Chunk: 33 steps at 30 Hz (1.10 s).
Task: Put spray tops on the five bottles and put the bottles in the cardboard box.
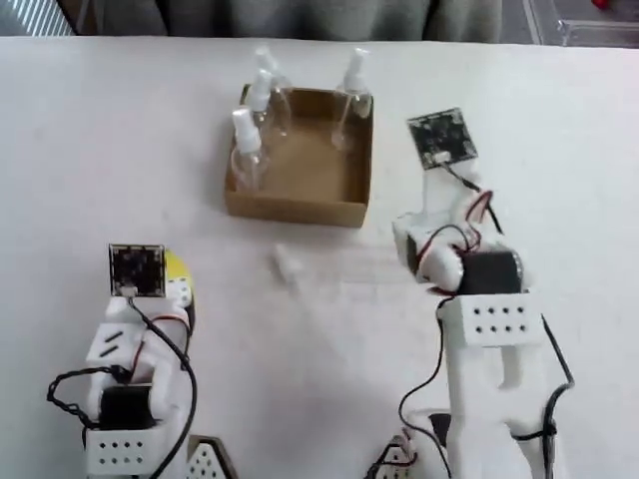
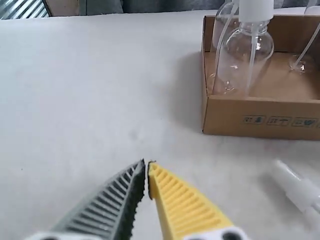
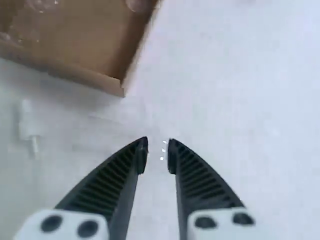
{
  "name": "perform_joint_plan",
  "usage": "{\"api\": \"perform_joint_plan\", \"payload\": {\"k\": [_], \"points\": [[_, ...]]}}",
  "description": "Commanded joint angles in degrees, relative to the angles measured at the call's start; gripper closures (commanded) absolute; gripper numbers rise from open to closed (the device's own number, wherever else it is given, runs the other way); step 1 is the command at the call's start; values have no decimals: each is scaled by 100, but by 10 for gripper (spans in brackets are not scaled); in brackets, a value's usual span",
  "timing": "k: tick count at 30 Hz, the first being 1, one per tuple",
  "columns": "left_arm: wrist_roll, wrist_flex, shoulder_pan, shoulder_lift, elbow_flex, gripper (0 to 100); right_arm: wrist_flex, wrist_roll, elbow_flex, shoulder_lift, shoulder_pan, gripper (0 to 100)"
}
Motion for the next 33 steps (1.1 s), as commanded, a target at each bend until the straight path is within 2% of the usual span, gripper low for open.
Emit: {"api": "perform_joint_plan", "payload": {"k": [1,5,9,15,28,33], "points": [[-62,88,-48,-66,-18,976,-48,290,44,251,602,943],[-62,97,-31,-66,-18,976,-462,387,97,1156,884,982],[-62,97,-31,-66,-18,976,-927,343,79,1938,813,982],[-62,97,-31,-66,-18,976,-1253,-659,-88,2097,171,982],[-62,97,-31,-66,-18,976,-1323,-1073,-97,2132,-1200,982],[-62,97,-31,-66,-18,976,-2141,-1055,273,2132,-1473,982]]}}
